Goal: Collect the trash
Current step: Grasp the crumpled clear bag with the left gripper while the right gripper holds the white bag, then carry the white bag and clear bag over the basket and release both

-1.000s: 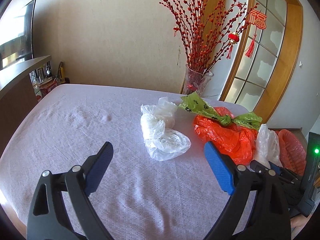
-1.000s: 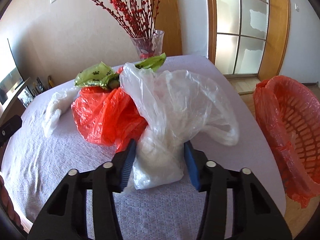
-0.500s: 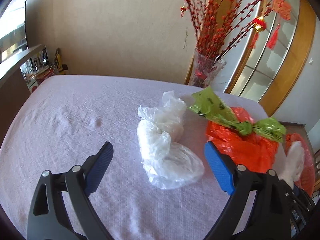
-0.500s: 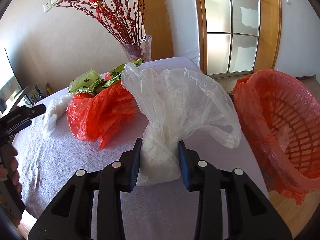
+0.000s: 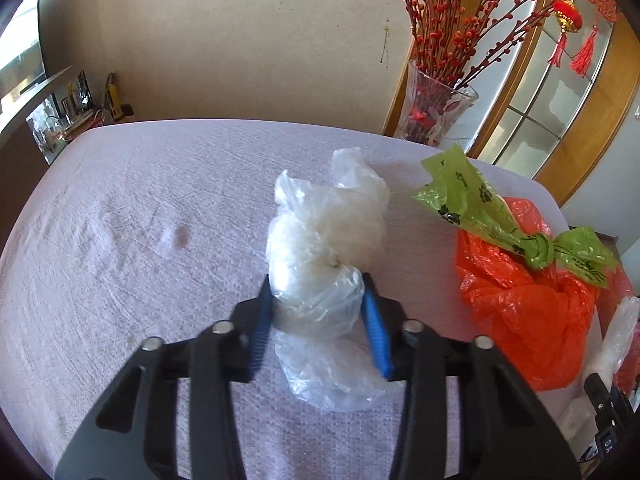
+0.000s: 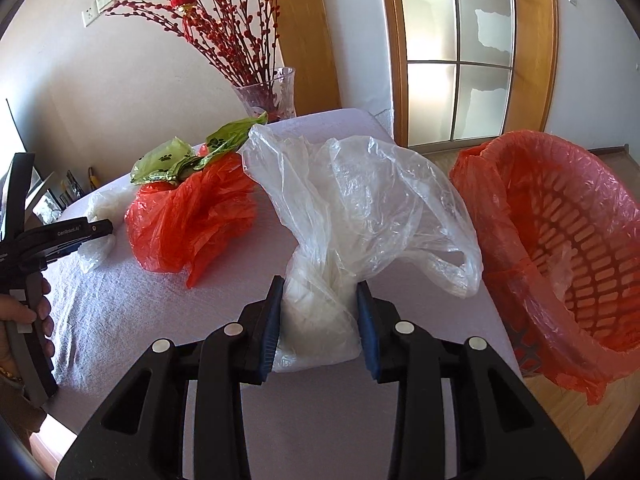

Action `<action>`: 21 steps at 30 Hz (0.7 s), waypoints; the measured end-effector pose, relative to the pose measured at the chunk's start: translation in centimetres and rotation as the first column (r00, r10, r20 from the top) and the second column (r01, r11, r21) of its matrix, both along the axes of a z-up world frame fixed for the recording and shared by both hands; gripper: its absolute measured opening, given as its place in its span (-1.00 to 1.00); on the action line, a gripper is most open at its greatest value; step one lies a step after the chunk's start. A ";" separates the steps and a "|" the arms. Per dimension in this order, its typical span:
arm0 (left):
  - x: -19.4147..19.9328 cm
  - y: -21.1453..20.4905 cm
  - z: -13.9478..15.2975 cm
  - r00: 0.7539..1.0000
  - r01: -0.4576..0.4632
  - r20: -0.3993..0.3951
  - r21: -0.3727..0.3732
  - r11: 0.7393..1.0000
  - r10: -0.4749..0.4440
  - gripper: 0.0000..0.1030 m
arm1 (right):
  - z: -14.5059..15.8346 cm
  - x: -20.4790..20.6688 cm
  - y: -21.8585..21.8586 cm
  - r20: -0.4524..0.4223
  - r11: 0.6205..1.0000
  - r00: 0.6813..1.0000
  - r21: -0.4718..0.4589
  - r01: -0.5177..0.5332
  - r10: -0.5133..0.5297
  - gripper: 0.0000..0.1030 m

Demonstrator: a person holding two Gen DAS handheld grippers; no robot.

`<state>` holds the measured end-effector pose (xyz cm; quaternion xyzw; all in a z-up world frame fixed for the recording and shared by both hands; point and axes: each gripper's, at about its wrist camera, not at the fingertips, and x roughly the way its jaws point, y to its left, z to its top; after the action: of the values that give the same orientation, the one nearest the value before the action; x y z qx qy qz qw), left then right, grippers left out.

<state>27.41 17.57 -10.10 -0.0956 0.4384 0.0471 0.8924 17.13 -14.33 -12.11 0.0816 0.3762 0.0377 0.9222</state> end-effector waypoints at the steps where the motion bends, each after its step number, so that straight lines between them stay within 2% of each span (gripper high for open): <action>1: -0.3 0.1 0.1 1.000 -0.002 0.007 -0.002 1.000 0.002 -0.28 | 0.1 0.0 0.0 0.002 1.000 1.000 0.001 0.001 -0.001 -0.31; 6: -2.0 0.4 1.4 0.998 -0.013 0.068 -0.013 1.000 0.014 -0.37 | 0.5 -0.5 -0.2 0.015 1.000 1.000 0.007 0.002 -0.002 -0.31; 14: -5.6 0.0 4.8 0.984 -0.011 0.176 0.023 1.000 0.007 -0.41 | 1.9 -1.5 -0.5 0.048 1.000 0.999 0.018 0.002 -0.003 -0.31; 21: -8.3 -2.8 8.0 0.965 0.065 0.255 0.016 0.998 -0.066 -0.41 | 3.7 -2.5 -1.2 0.091 1.000 0.996 0.016 0.010 -0.012 -0.31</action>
<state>19.11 14.77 -2.11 -0.0831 0.3227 0.0064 0.9428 14.65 -15.53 -8.44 0.0889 0.3330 0.0391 0.9379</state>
